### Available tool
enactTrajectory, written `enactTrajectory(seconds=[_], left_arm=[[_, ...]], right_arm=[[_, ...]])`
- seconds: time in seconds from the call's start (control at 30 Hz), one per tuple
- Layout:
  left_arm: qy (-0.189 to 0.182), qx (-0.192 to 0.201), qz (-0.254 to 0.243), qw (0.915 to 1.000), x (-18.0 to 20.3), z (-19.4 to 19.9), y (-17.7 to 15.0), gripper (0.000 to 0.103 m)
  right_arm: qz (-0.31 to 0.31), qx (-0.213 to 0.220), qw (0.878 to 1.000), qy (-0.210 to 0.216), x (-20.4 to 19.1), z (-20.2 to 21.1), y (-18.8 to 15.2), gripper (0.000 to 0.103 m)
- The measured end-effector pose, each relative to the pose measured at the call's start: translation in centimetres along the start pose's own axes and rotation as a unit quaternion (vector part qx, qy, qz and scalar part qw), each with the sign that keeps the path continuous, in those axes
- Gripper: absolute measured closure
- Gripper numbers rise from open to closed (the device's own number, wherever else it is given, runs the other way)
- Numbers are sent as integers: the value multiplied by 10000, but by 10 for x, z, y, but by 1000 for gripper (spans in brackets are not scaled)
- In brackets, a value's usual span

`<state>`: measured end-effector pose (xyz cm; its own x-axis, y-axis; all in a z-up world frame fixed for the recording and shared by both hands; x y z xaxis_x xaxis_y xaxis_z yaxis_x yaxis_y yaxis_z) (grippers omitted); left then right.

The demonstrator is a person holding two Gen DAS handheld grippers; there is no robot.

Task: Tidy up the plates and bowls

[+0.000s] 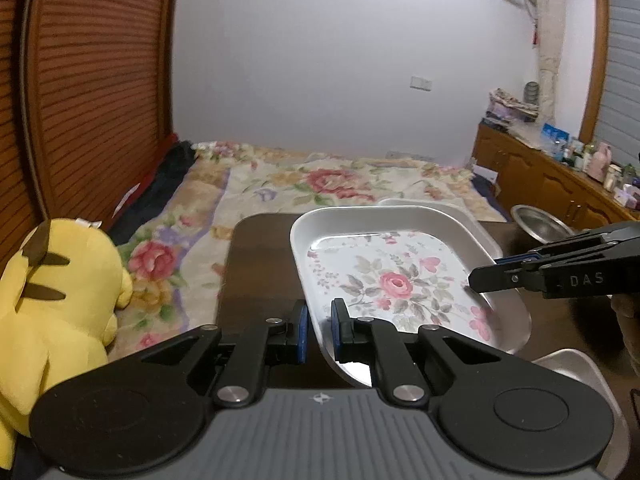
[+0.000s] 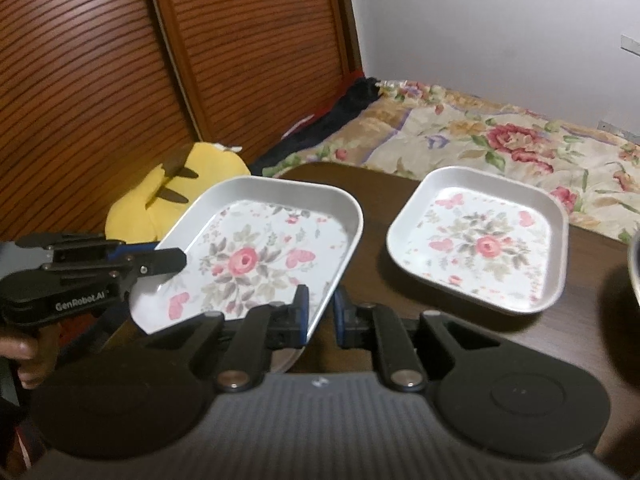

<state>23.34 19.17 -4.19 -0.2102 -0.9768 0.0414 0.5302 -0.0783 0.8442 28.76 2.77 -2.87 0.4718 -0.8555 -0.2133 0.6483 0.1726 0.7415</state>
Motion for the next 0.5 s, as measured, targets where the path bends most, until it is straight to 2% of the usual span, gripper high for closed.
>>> enactTrajectory(seconds=[0.5], left_arm=[[-474, 199, -210, 9985, 69, 35, 7, 89]], right_arm=[[-248, 421, 9985, -254, 34, 80, -17, 89]])
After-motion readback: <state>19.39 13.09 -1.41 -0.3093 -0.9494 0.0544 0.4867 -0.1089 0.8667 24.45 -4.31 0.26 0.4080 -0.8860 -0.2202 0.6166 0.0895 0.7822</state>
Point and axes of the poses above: each gripper's, at about its wrist camera, not at the fingertips, and z roughly against the way its jaws point, x to its right, y to its top, the point moved 4 cm from there along -z, roughly the way its jaws point, and after that the axes turned 3 degrees about -z, right-handed, at the moved point
